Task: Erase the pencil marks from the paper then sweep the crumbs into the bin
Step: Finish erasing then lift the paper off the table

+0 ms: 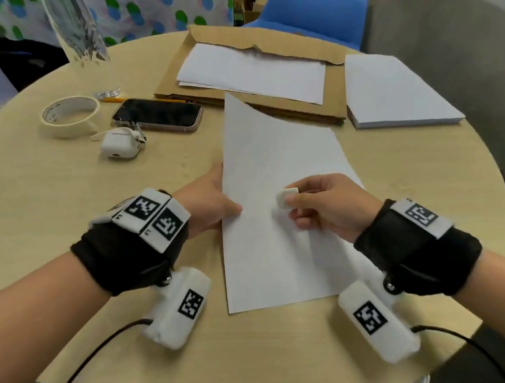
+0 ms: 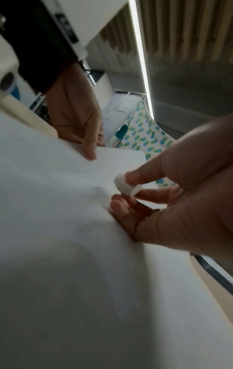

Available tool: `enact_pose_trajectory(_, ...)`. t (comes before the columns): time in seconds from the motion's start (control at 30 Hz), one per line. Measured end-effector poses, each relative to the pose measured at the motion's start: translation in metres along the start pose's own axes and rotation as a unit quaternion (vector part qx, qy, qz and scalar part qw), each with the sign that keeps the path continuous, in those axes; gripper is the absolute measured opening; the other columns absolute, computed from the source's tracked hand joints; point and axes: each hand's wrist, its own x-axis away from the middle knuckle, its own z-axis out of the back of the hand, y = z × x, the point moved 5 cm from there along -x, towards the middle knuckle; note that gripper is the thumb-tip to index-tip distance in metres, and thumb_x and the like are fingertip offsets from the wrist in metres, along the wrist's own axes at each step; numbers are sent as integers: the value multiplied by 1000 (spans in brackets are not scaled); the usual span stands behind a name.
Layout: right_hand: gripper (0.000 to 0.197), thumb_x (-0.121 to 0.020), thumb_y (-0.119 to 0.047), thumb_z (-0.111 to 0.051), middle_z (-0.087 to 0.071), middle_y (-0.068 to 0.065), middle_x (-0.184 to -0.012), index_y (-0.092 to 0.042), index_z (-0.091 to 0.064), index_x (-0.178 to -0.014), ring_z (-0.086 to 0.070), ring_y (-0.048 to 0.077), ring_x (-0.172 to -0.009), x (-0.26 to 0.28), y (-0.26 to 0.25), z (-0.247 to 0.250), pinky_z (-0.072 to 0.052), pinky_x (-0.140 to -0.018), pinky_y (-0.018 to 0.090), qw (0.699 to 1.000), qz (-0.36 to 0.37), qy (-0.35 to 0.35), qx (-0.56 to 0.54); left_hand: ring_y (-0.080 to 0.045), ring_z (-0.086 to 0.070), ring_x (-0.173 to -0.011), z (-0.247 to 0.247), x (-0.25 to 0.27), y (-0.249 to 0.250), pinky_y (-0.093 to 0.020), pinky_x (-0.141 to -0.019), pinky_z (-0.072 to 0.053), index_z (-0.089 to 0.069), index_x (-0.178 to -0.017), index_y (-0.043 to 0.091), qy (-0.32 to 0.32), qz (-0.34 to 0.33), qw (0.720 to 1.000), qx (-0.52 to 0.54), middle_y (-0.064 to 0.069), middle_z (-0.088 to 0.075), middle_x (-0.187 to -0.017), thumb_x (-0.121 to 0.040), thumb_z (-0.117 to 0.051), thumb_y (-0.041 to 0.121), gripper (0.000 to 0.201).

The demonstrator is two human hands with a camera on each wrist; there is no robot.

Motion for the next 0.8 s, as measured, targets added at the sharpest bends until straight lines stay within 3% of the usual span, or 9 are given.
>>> enact_pose_trajectory(0.07, 6, -83, -2, -65, -59, 8, -74, -7, -63, -81, -51, 14, -60, -2, 1, -2, -47, -46, 16, 1000, 7, 10, 14, -27, -56, -113, 4, 2, 2, -41, -95, -48, 6, -146, 38, 10, -21, 992, -124, -4, -40, -144, -81, -62, -4, 103)
enact_pose_trajectory(0.1, 6, -83, -3, -66, -59, 7, -74, -8, -64, -81, -51, 14, -60, -3, 0, -3, -47, -46, 16, 999, 14, 13, 31, -26, -56, -111, 5, 3, 4, -38, -93, -49, 13, -144, 41, 5, -23, 982, -190, -5, -37, -145, -79, -66, 0, 110)
enact_pose_trajectory(0.17, 6, -82, -6, -67, -60, 5, -72, -11, -65, -79, -50, 11, -58, -3, -1, -4, -44, -45, 14, 996, 27, 17, 80, -23, -54, -107, 5, 5, 4, -31, -90, -45, 1, -145, 42, -13, -15, 950, -312, -6, -37, -141, -77, -73, 11, 105)
enact_pose_trajectory(0.23, 5, -80, -12, -70, -58, 1, -65, -13, -66, -77, -47, 8, -51, -2, -4, -7, -40, -45, 14, 988, 30, 12, 151, -25, -42, -121, 3, 6, 0, -30, -97, -37, -17, -145, 40, -40, 5, 918, -394, -5, -31, -139, -73, -78, 26, 96)
enact_pose_trajectory(0.37, 12, -75, -19, -75, -59, 0, -61, -11, -69, -82, -49, 7, -46, -6, -11, -22, -41, -47, 17, 966, -14, -48, 256, -29, -34, -128, 1, 6, -9, -39, -108, -35, -10, -147, 39, -63, 27, 884, -462, -5, -23, -134, -60, -81, 46, 112)
enact_pose_trajectory(0.53, 12, -75, -19, -75, -60, 2, -64, -12, -66, -78, -54, 14, -55, -23, -30, -34, -47, -57, 25, 948, 13, -18, 318, -29, -34, -128, 0, 3, -9, -38, -100, -38, 1, -148, 38, -66, 25, 851, -520, -5, -21, -136, -59, -78, 56, 120)
enact_pose_trajectory(0.6, 14, -75, -22, -73, -58, 2, -64, -11, -67, -82, -52, 16, -55, -17, -27, -40, -45, -56, 28, 932, 19, -49, 358, -29, -34, -130, 0, 3, -8, -38, -99, -38, 3, -148, 37, -68, 26, 842, -534, -5, -21, -138, -59, -77, 56, 121)
enact_pose_trajectory(0.7, 10, -75, -24, -74, -56, -3, -56, -16, -68, -74, -49, 12, -51, 1, -19, -50, -43, -52, 25, 903, -8, -136, 407, -28, -32, -132, -1, 2, -7, -38, -101, -37, 5, -148, 35, -72, 27, 837, -542, -6, -20, -140, -60, -77, 56, 122)
enact_pose_trajectory(0.8, 14, -69, -26, -78, -62, 1, -65, -18, -71, -77, -50, 11, -54, -12, -33, -45, -43, -55, 23, 905, -11, -97, 415, -29, -33, -132, -1, 2, -6, -38, -100, -37, 5, -148, 34, -70, 22, 829, -555, -6, -21, -141, -61, -75, 58, 120)
